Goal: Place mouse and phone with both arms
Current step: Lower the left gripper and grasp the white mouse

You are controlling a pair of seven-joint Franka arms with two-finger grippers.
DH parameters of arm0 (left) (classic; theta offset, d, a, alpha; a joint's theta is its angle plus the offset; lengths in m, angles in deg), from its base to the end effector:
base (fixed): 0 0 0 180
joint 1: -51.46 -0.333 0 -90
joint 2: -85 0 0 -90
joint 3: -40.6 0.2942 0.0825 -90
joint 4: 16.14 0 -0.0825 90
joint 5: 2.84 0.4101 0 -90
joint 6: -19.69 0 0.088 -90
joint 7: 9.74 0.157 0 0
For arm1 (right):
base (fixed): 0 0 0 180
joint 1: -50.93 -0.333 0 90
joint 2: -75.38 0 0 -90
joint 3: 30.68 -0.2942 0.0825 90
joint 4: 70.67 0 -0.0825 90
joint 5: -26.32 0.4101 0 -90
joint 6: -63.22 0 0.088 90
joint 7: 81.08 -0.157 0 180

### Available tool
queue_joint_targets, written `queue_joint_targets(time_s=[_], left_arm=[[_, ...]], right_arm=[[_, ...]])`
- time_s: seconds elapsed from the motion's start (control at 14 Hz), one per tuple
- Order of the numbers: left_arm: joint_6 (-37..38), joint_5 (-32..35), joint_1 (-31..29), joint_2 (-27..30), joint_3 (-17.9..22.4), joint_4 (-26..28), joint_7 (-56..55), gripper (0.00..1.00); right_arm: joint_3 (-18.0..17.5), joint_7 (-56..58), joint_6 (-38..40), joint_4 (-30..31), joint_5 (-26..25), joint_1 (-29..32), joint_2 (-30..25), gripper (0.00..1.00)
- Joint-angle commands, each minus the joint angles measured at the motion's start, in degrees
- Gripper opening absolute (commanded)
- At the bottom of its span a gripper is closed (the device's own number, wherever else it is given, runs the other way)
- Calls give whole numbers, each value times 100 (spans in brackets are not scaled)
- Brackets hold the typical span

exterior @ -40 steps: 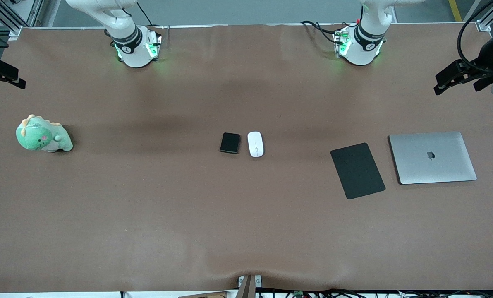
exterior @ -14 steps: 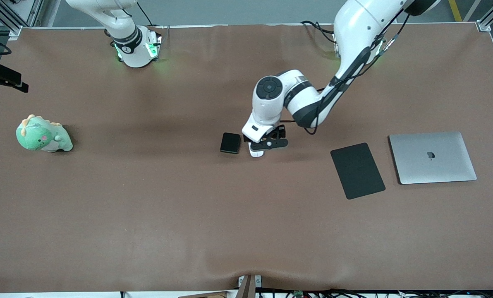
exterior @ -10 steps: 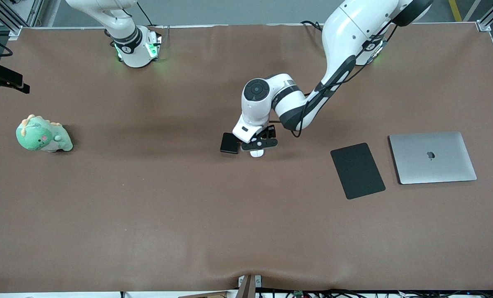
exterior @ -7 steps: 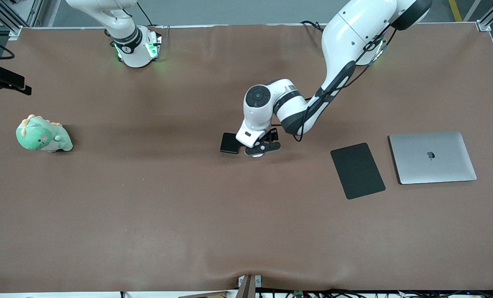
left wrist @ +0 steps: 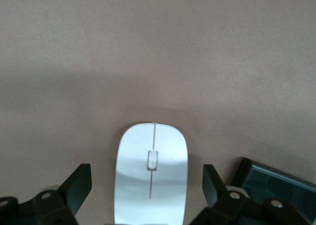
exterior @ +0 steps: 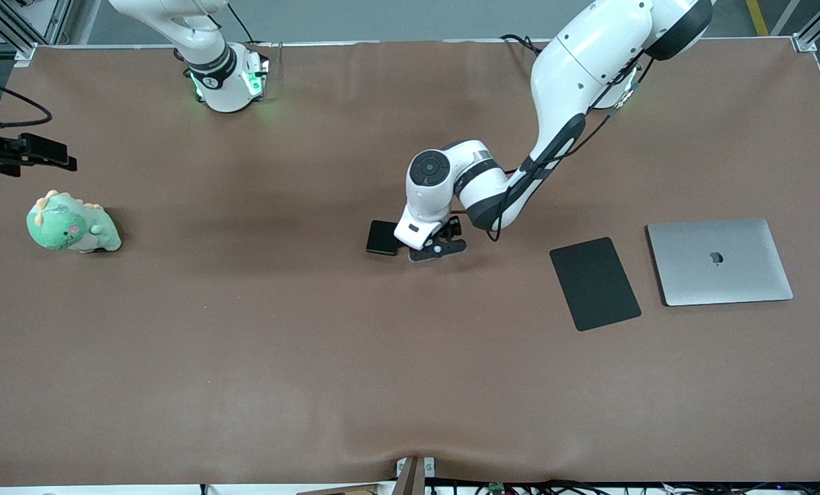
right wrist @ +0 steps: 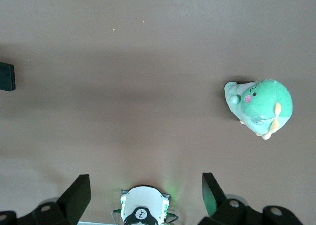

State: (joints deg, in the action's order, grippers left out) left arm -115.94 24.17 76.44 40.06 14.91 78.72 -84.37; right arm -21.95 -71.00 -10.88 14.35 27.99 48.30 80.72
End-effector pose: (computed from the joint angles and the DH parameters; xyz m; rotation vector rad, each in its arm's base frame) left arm 0.4606 -0.5127 0.1034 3.1070 0.3123 0.0497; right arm 0.5581 -0.0514 0.5234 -3.0555 -0.1102 0.4276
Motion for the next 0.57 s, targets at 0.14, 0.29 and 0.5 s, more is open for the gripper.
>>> queue_joint_targets(time_s=[0.14,0.29,0.5], left_arm=[[-262,305,59,-261,-15,-117,-448,93],[-262,305,59,-261,2,-99,-404,57],[-253,313,51,-200,-6,-117,-377,0]], right_arm=[[-12,12,370,-109,114,0,274,100],[-12,-50,361,-109,114,-167,344,100],[-12,-58,318,-109,132,-202,485,100]])
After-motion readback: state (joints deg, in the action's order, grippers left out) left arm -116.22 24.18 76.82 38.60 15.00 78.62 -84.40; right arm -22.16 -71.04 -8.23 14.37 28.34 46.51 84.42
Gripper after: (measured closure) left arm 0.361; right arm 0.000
